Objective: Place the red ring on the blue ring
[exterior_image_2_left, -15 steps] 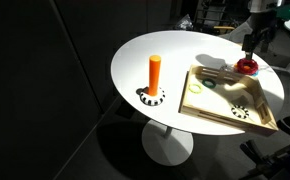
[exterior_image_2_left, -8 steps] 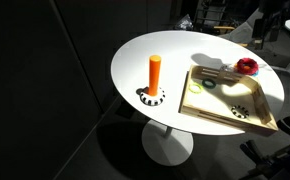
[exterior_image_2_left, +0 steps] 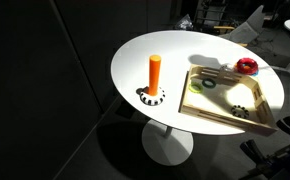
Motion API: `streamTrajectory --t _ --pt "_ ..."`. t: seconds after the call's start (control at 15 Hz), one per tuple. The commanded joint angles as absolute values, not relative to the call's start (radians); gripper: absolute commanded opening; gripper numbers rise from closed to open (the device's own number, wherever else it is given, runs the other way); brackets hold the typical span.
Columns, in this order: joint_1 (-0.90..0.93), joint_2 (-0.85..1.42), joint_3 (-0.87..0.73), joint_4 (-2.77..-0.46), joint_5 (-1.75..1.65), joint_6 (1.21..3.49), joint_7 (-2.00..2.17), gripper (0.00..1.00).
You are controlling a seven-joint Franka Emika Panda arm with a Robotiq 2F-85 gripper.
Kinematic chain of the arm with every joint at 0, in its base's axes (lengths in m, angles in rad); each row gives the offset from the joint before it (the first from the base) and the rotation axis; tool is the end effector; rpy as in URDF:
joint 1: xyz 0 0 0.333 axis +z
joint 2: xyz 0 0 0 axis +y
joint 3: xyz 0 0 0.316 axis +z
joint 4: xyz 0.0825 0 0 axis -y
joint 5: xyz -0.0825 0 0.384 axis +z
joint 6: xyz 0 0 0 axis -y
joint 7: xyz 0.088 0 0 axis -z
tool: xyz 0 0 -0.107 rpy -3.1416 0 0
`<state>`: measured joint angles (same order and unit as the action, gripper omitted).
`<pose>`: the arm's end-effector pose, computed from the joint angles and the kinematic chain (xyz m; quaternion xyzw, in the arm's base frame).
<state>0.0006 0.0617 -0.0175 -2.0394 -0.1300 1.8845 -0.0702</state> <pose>0.5378 -0.0187 0.3974 0.9909 0.0530 -0.1104 0.0550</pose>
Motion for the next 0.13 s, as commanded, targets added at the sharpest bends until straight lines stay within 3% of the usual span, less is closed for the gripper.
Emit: streamTrajectory --t 0.0,0.07 --pt "-0.003 0.063 -0.014 -2.038 -0.13 1.883 -0.07 1.0" --pt "-0.003 0.065 -0.014 -2.039 -0.13 1.883 -0.07 1.0"
